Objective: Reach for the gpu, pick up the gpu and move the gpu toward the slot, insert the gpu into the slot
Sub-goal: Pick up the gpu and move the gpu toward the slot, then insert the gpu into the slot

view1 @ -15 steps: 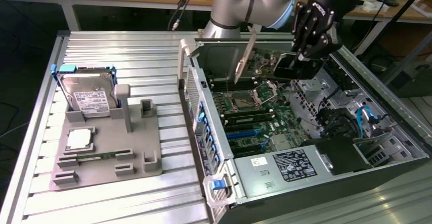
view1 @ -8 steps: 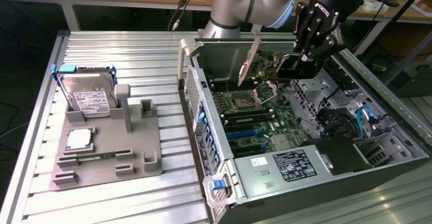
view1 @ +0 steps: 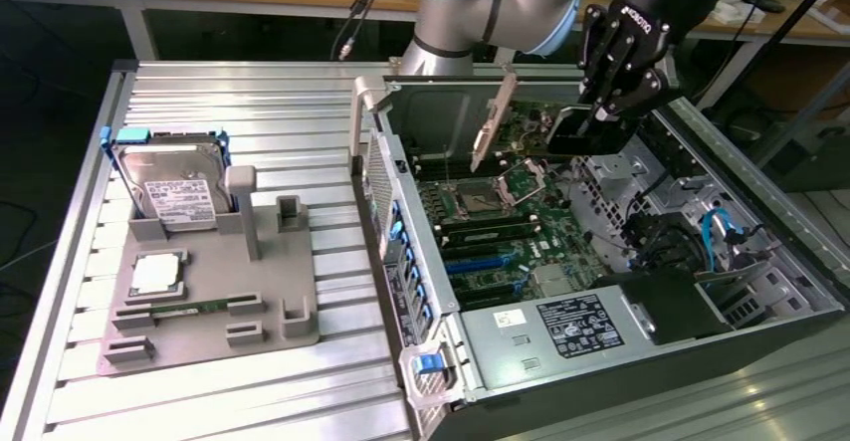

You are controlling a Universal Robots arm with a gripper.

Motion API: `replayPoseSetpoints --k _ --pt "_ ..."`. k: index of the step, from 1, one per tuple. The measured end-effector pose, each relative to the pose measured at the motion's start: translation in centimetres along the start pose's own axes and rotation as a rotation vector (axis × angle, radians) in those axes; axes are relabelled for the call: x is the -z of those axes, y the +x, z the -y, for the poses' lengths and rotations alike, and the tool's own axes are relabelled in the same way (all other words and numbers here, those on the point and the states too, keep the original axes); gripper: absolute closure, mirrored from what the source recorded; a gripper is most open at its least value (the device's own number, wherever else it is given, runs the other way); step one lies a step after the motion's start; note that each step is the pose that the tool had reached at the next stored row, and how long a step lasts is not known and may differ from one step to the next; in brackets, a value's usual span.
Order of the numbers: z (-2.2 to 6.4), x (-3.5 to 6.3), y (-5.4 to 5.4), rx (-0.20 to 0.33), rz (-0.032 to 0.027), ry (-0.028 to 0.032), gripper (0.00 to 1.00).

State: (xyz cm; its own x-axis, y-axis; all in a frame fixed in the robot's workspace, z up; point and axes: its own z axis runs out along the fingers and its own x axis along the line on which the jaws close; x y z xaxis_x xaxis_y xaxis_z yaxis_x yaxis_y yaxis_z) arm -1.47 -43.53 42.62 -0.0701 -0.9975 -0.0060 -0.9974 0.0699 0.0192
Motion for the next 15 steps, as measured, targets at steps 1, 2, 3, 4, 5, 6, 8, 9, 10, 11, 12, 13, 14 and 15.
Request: replayPoseSetpoints --k 1,2,3,4,5,6,8,9,10,11,12,13,14,15 --pt "0.03 0.0 0.0 0.006 -0.0001 -0.0001 0.73" --pt "0.07 0.0 0.0 0.015 -0.0003 -0.0001 0.73" --pt "0.07 0.0 0.0 0.022 -0.0004 -0.0001 0.73" --pt "0.07 0.0 0.0 0.022 -0.0004 -0.0001 0.73" --pt "0.07 0.0 0.0 0.022 -0.0004 -0.0002 0.73" --pt "0.07 0.0 0.0 0.023 -0.0004 -0.0001 0.73" --pt "0.21 0.0 -0.01 0.037 -0.0006 -0.0002 0.73" --pt "0.29 0.0 -0.02 0.044 -0.0008 -0.0002 0.73" --pt "0.29 0.0 -0.02 0.045 -0.0009 -0.0003 0.73" --pt "0.29 0.0 -0.02 0.045 -0.0009 -0.0003 0.73" --pt "0.29 0.0 -0.02 0.045 -0.0009 -0.0003 0.73" --pt "0.29 0.0 -0.02 0.045 -0.0009 -0.0003 0.73" --pt "0.29 -0.04 -0.02 0.045 -0.0009 0.0026 0.73" --pt "0.29 -0.2 -0.02 0.045 -0.0009 0.0117 0.73"
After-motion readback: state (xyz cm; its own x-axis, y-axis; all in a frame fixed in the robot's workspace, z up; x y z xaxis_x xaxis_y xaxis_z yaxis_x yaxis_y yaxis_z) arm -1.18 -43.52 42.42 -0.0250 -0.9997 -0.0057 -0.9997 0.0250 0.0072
